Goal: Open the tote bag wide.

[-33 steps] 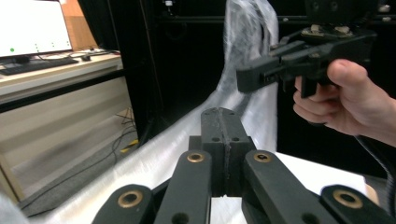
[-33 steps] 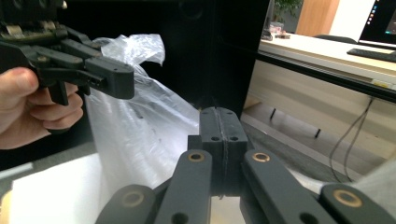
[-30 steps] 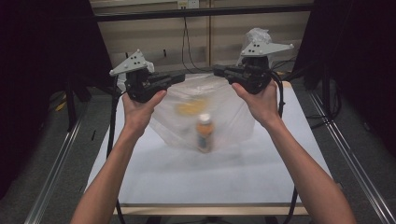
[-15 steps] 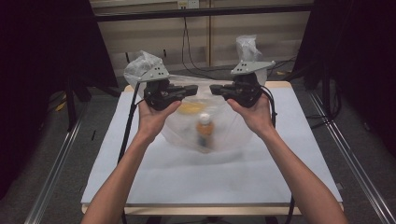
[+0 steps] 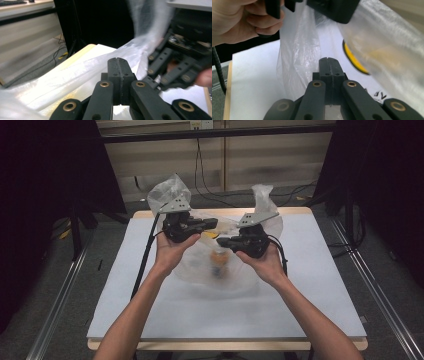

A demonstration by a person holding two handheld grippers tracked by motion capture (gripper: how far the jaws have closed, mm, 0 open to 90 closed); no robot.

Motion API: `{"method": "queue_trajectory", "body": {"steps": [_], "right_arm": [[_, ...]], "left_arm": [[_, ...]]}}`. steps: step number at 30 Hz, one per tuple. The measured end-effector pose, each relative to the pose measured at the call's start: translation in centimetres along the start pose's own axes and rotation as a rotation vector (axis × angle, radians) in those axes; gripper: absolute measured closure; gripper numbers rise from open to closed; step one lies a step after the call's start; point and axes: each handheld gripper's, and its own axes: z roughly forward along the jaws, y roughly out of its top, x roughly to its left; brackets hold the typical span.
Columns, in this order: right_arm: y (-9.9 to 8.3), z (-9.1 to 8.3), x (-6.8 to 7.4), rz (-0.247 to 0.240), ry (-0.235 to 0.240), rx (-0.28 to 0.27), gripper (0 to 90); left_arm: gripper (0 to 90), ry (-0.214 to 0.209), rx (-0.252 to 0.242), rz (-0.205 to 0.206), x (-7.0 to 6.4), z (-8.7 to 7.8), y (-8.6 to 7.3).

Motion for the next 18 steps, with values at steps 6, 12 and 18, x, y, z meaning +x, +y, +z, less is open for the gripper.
{"method": "queue_trajectory", "body": {"steps": [6,12,18], "right_arm": [[-1.2,0.0,0.2,0.006,0.023,-0.007,90.0],[-1.9,-0.8,-0.9,0.042,-0.026,-0.034,90.0],[-3.3,-0.8,-1.4,0.063,-0.055,-0.015,90.0]], "left_arm": [[90.0,0.002,0.041,-0.026,0.4,1.4,-1.9],[90.0,-0.001,0.080,-0.051,0.8,1.9,-3.4],[90.0,0.015,0.141,-0.042,0.9,1.9,-4.9]]}}
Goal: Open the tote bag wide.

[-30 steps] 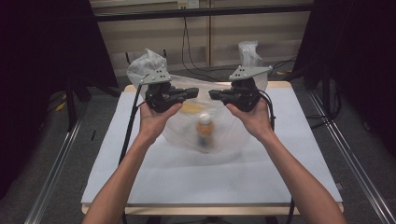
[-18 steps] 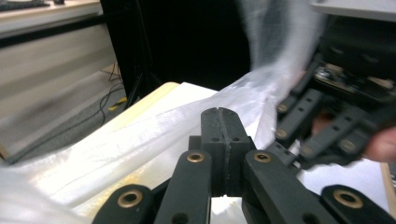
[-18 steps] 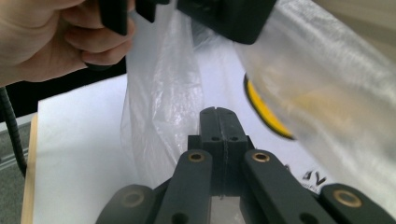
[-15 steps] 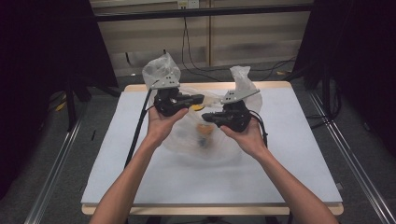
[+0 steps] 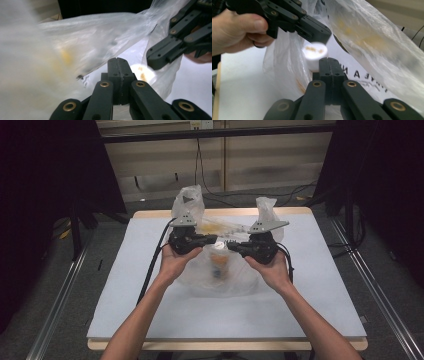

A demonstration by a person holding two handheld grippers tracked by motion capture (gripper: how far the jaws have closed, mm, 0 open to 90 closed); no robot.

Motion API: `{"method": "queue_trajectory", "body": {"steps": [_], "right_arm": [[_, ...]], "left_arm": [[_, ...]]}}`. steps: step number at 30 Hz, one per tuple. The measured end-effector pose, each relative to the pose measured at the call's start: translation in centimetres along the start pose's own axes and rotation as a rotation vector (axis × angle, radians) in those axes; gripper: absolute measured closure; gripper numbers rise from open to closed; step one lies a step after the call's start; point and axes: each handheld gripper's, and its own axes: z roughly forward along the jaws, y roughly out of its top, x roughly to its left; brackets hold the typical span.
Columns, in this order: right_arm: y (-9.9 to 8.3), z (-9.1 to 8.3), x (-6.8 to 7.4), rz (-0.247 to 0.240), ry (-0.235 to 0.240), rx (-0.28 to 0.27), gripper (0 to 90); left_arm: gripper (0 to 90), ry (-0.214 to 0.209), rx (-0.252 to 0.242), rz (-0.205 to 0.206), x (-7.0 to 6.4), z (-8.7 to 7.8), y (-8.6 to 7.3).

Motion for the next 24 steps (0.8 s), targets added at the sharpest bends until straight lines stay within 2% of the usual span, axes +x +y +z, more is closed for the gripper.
{"method": "queue_trajectory", "body": {"steps": [5,6,11,13,17,21,22,23,24], "right_arm": [[-1.1,0.5,-0.3,0.002,-0.016,0.027,90.0],[-1.6,0.8,-0.5,0.007,-0.021,0.035,90.0],[-2.5,1.6,-1.6,0.027,-0.053,0.050,90.0],[-2.7,2.2,-2.0,0.038,-0.051,0.050,90.0],[-3.4,3.4,-2.1,0.043,-0.043,0.070,90.0],[-4.2,3.6,-2.3,0.049,-0.029,0.079,90.0],[-4.3,3.6,-2.2,0.047,-0.030,0.085,90.0],[-4.5,3.6,-2.1,0.042,-0.025,0.092,90.0],[-4.7,3.7,-2.2,0.039,-0.023,0.098,90.0]], "left_arm": [[90.0,-0.003,0.034,-0.019,0.5,0.3,-1.5],[90.0,0.003,0.046,-0.026,0.8,0.4,-2.3],[90.0,0.008,0.080,-0.045,1.4,0.8,-3.9],[90.0,-0.002,0.086,-0.060,1.6,1.2,-4.4],[90.0,-0.002,0.125,-0.045,1.3,1.9,-5.1],[90.0,-0.016,0.132,-0.051,1.3,2.1,-6.0],[90.0,-0.020,0.136,-0.064,1.2,2.2,-6.4],[90.0,-0.025,0.148,-0.063,1.2,2.3,-6.6],[90.0,-0.012,0.164,-0.053,1.2,2.4,-6.9]]}}
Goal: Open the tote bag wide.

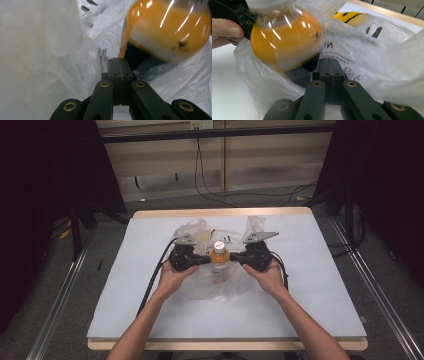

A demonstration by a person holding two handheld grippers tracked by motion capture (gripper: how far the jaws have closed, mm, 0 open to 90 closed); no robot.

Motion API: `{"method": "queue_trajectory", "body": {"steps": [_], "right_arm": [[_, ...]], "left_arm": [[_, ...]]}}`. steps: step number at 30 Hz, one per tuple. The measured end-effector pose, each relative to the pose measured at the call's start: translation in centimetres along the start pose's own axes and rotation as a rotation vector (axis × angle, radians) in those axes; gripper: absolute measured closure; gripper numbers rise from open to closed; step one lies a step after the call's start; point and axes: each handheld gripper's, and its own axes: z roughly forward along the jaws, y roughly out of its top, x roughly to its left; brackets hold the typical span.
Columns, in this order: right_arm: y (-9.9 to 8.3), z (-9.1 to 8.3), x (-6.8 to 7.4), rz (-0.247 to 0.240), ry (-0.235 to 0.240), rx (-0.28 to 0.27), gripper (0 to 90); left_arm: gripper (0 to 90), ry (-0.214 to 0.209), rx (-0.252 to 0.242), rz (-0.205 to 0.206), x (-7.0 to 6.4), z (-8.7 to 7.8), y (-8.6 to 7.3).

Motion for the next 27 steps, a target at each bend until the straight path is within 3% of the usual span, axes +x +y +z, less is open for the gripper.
{"method": "queue_trajectory", "body": {"steps": [5,9,10,13,16,17,22,23,24,27], "right_arm": [[-1.3,0.8,-0.6,0.002,-0.009,0.061,90.0],[-2.2,2.0,-1.1,0.008,-0.008,0.111,90.0],[-2.5,2.3,-1.1,0.003,-0.007,0.124,90.0],[-2.9,2.9,-1.1,0.001,-0.008,0.140,90.0],[-3.4,3.5,-1.0,-0.003,-0.005,0.172,90.0],[-3.4,3.7,-0.9,-0.020,-0.007,0.181,90.0],[-3.2,4.1,-0.9,-0.049,-0.006,0.248,90.0],[-3.0,4.1,-0.9,-0.048,-0.007,0.267,90.0],[-2.8,4.2,-1.0,-0.073,-0.010,0.281,90.0],[-2.1,4.5,-0.9,-0.138,-0.002,0.331,90.0]], "left_arm": [[90.0,0.019,0.065,0.007,0.2,1.1,-1.5],[90.0,0.008,0.078,-0.002,0.4,1.8,-2.5],[90.0,0.017,0.104,0.012,0.4,1.8,-2.6],[90.0,0.020,0.113,0.019,0.4,2.0,-3.0],[90.0,0.017,0.153,0.046,0.3,2.2,-3.3],[90.0,0.016,0.154,0.032,0.3,2.2,-3.2],[90.0,0.033,0.199,0.082,0.2,2.1,-2.8],[90.0,0.070,0.249,0.122,-0.1,2.1,-2.4],[90.0,0.075,0.276,0.140,-0.2,2.1,-2.1],[90.0,0.085,0.323,0.145,0.1,1.9,-1.7]]}}
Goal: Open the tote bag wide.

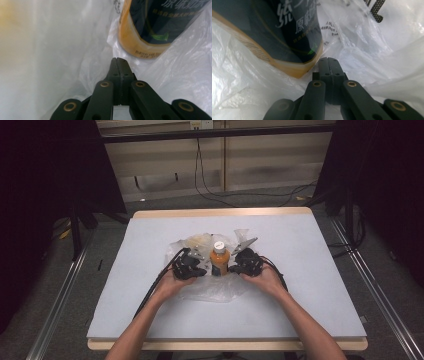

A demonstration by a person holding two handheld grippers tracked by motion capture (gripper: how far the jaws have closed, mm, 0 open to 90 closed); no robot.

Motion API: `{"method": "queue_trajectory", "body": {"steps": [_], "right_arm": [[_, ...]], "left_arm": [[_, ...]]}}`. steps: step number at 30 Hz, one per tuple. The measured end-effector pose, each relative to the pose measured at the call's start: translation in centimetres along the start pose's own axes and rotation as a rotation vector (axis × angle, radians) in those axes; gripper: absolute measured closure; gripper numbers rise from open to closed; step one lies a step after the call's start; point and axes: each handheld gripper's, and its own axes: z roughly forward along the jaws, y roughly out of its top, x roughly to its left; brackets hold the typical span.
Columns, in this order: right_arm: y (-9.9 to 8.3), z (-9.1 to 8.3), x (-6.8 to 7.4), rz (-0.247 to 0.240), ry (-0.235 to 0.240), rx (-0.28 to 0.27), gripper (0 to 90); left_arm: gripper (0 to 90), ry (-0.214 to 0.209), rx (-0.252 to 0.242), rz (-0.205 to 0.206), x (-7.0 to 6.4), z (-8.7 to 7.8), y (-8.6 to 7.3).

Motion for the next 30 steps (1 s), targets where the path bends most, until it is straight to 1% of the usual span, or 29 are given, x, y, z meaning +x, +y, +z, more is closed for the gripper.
{"method": "queue_trajectory", "body": {"steps": [1,2,3,4,5,6,8,9,11,12,13,15,18,19,20,21,22,23,24,25,26,27,29,30], "right_arm": [[0.2,-0.1,0.0,0.000,0.000,0.026,90.0],[0.3,-0.2,-0.1,-0.017,0.000,0.039,90.0],[0.3,-0.3,-0.3,-0.030,0.007,0.055,90.0],[0.3,-0.5,-0.4,-0.045,0.012,0.075,90.0],[0.3,-0.8,-0.4,-0.057,0.006,0.102,90.0],[0.3,-1.0,-0.3,-0.071,-0.005,0.130,90.0],[0.2,-1.4,-0.3,-0.125,-0.025,0.173,90.0],[0.2,-1.6,-0.3,-0.132,-0.032,0.204,90.0],[0.1,-2.0,-0.3,-0.163,-0.047,0.248,90.0],[0.1,-2.2,-0.4,-0.189,-0.053,0.267,90.0],[0.0,-2.3,-0.5,-0.194,-0.055,0.279,90.0],[-0.3,-2.7,-0.7,-0.196,-0.053,0.295,90.0],[-0.9,-3.2,-1.0,-0.202,-0.047,0.317,90.0],[-1.1,-3.5,-1.1,-0.201,-0.043,0.321,90.0],[-1.4,-3.7,-1.3,-0.203,-0.039,0.322,90.0],[-1.6,-4.0,-1.4,-0.201,-0.039,0.327,90.0],[-1.9,-4.2,-1.4,-0.199,-0.041,0.327,90.0],[-2.1,-4.4,-1.5,-0.196,-0.042,0.324,90.0],[-2.4,-4.5,-1.5,-0.179,-0.039,0.326,90.0],[-2.5,-4.7,-1.5,-0.191,-0.042,0.328,90.0],[-2.6,-4.8,-1.5,-0.185,-0.042,0.336,90.0],[-2.7,-4.9,-1.5,-0.185,-0.042,0.341,90.0],[-2.8,-5.2,-1.4,-0.198,-0.043,0.365,90.0],[-3.0,-5.3,-1.4,-0.196,-0.044,0.366,90.0]], "left_arm": [[90.0,0.001,0.017,0.004,0.2,-0.2,-0.1],[90.0,0.005,0.009,-0.011,0.3,-0.3,-0.3],[90.0,0.004,0.028,0.003,0.5,-0.5,-0.5],[90.0,0.001,0.038,0.005,0.5,-0.7,-0.7],[90.0,0.014,0.052,0.016,0.5,-0.9,-0.8],[90.0,0.018,0.066,0.025,0.5,-1.1,-0.9],[90.0,0.023,0.099,0.045,0.7,-1.4,-1.0],[90.0,0.022,0.119,0.043,0.7,-1.6,-1.0],[90.0,0.031,0.152,0.067,0.9,-1.9,-1.1],[90.0,0.036,0.160,0.064,0.9,-2.0,-1.3],[90.0,0.030,0.171,0.071,1.0,-2.2,-1.4],[90.0,0.030,0.168,0.061,1.2,-2.5,-1.9],[90.0,0.030,0.177,0.055,1.5,-3.1,-2.6],[90.0,0.019,0.181,0.048,1.6,-3.4,-3.0],[90.0,0.039,0.193,0.058,1.7,-3.7,-3.3],[90.0,0.050,0.198,0.059,1.8,-4.0,-3.7],[90.0,0.034,0.185,0.037,2.0,-4.3,-4.2],[90.0,0.033,0.178,0.022,2.2,-4.6,-4.7],[90.0,0.050,0.182,0.032,2.2,-4.9,-5.1],[90.0,0.065,0.185,0.035,2.1,-5.1,-5.4],[90.0,0.066,0.184,0.035,2.1,-5.3,-5.7],[90.0,0.058,0.184,0.026,2.1,-5.5,-5.9],[90.0,0.057,0.183,0.033,2.2,-5.7,-6.2],[90.0,0.056,0.177,0.021,2.2,-5.8,-6.4]]}}
